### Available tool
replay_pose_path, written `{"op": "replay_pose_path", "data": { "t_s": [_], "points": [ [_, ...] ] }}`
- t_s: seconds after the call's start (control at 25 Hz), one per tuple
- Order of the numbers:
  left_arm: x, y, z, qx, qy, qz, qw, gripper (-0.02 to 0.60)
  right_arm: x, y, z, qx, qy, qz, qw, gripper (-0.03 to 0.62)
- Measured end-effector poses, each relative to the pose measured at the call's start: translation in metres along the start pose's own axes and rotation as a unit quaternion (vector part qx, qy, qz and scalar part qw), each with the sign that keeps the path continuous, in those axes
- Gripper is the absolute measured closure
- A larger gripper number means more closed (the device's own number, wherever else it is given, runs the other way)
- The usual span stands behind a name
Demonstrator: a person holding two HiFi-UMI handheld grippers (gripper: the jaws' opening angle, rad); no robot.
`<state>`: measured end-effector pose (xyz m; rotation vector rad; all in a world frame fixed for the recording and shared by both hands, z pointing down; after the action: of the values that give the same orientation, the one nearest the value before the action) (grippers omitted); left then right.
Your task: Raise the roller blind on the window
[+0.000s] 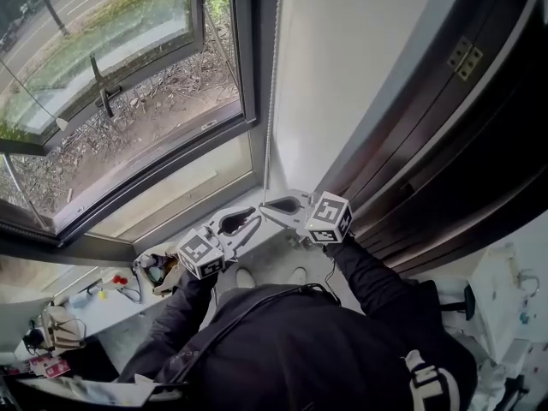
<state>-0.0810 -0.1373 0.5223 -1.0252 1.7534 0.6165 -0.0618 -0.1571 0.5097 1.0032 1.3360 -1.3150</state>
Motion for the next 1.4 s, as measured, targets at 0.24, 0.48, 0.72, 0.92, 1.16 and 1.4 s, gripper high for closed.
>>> {"op": "replay_pose_path", "data": {
  "t_s": [0.24,0.48,0.72,0.92,1.16,1.4],
  "points": [
    [-0.014,-0.001,-0.003,0.000,-0.006,-0.024,0.9997,0.495,-0.047,-0.007,0.000,0.003,-0.004,-0.051,0.999,0.586],
    [-0.015,0.004,-0.008,0.012,0.005,-0.016,0.9998,0.495,-0.131,0.000,-0.006,0.010,-0.030,-0.135,0.990,0.586],
    [-0.018,0.003,-0.003,0.011,0.004,-0.019,0.9998,0.495,-0.148,0.013,-0.008,0.000,-0.024,-0.148,0.989,0.586],
    [-0.022,0.003,-0.003,0.016,0.004,-0.022,0.9996,0.495,-0.144,0.016,-0.009,-0.008,-0.036,-0.119,0.992,0.586],
    [-0.023,0.002,-0.004,0.021,0.007,-0.019,0.9996,0.495,-0.138,0.021,-0.014,-0.031,-0.033,-0.092,0.995,0.585],
    [-0.020,0.003,-0.006,0.027,0.002,-0.016,0.9995,0.495,-0.127,0.022,-0.003,-0.072,-0.024,-0.086,0.993,0.378]
  ]
}}
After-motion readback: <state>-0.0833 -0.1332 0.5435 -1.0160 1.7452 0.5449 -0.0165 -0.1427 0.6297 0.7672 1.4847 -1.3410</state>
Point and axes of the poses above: the fingertips, and each gripper's own axes: y backward along the fingers, z to its right, x out of its top, the point moved 1 cm from there along y, backward along the fingers, and after that the axes turned 10 degrees about y, right-handed, at the moved point
